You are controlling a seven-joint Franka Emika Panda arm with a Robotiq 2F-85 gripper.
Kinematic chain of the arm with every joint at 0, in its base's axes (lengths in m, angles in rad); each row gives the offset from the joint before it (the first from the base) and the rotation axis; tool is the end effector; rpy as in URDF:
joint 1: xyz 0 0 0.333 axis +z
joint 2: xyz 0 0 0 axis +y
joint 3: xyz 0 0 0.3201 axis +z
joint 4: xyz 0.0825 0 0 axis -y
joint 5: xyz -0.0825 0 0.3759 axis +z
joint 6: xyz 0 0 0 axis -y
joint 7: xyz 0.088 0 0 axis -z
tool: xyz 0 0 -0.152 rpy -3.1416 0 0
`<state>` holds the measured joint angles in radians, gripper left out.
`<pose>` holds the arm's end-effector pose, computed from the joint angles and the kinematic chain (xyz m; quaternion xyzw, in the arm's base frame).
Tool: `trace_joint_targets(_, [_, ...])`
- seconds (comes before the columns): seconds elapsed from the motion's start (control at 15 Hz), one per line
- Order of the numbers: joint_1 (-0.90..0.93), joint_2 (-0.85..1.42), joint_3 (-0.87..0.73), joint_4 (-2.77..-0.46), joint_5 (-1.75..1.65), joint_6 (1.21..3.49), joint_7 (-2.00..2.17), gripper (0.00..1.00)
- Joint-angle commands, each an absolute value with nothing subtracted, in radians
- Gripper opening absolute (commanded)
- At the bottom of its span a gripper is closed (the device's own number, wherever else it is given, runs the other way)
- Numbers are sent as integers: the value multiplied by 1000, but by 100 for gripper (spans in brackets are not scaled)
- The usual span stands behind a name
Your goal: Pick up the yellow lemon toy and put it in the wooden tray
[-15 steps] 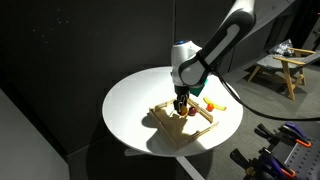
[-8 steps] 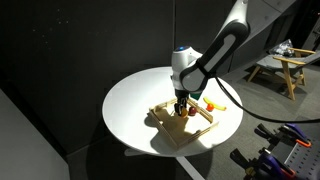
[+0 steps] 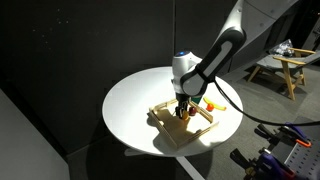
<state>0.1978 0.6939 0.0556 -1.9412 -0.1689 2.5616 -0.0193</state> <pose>0.5805 0.1500 0.0802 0.9786 0.2013 -0.0319 0.0296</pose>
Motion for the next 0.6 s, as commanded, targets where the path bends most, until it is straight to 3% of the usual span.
trace_joint_targets(0.0, [197, 713, 48, -1917, -188, 2567, -39, 40])
trace_joint_targets(0.47, [197, 725, 44, -1912, -189, 2563, -42, 40])
trace_joint_targets(0.53, [198, 725, 44, -1912, -190, 2563, -43, 63])
